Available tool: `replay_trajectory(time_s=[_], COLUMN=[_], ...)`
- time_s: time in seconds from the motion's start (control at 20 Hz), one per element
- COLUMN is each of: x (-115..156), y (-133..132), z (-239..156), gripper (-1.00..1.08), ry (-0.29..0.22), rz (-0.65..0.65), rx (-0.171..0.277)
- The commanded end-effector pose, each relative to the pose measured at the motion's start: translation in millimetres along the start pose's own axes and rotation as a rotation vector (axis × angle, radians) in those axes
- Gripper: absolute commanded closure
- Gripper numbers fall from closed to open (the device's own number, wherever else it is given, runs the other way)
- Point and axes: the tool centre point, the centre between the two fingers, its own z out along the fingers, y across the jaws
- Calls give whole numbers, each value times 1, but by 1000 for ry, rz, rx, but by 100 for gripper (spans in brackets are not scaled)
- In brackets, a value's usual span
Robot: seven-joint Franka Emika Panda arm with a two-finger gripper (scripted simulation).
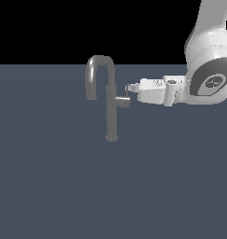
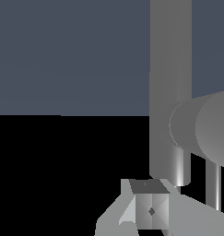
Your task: Turn on the faucet by rotating a designated handle.
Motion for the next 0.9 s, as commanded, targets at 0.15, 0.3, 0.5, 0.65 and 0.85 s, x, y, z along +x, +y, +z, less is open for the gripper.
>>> replay_trajectory(time_s=[0.15, 0.3, 0.5, 0.65, 0.85], x=[-7, -12, -11, -12, -14], y=[13, 21, 25, 35, 48], z=[0, 0, 0, 0, 0], gripper=[108, 108, 108, 108, 108], ry=[0, 0, 0, 0, 0], rz=[-1, -1, -1, -1, -1], rx=[0, 0, 0, 0, 0])
